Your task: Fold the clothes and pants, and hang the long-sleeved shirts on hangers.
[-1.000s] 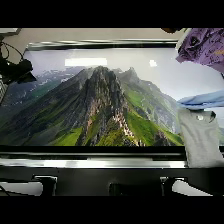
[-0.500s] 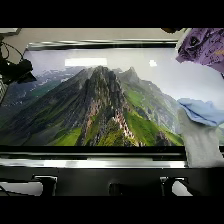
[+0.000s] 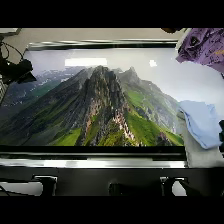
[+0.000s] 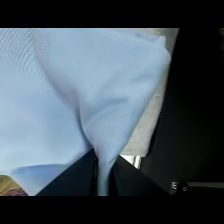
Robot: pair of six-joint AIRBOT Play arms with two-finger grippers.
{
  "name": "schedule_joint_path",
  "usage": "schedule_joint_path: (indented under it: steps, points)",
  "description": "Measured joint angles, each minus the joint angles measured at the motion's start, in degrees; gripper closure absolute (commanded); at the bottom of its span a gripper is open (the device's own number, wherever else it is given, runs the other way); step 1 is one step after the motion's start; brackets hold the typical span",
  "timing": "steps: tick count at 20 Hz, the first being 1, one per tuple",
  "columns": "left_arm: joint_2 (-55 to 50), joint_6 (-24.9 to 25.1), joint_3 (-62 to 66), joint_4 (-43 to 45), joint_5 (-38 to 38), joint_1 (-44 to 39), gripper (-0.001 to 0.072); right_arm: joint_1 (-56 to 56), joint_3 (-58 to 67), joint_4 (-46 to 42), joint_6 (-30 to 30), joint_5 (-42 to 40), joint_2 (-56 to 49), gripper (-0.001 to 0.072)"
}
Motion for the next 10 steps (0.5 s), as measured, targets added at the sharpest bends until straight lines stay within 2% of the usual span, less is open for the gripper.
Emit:
schedule_joint_path:
  steps: [10]
  points:
    - [0.00,0.00,0.00,0.00,0.00,0.00,0.0685,0.00,-12.50,-7.26,-2.75,-1.64,1.05,0.0673]
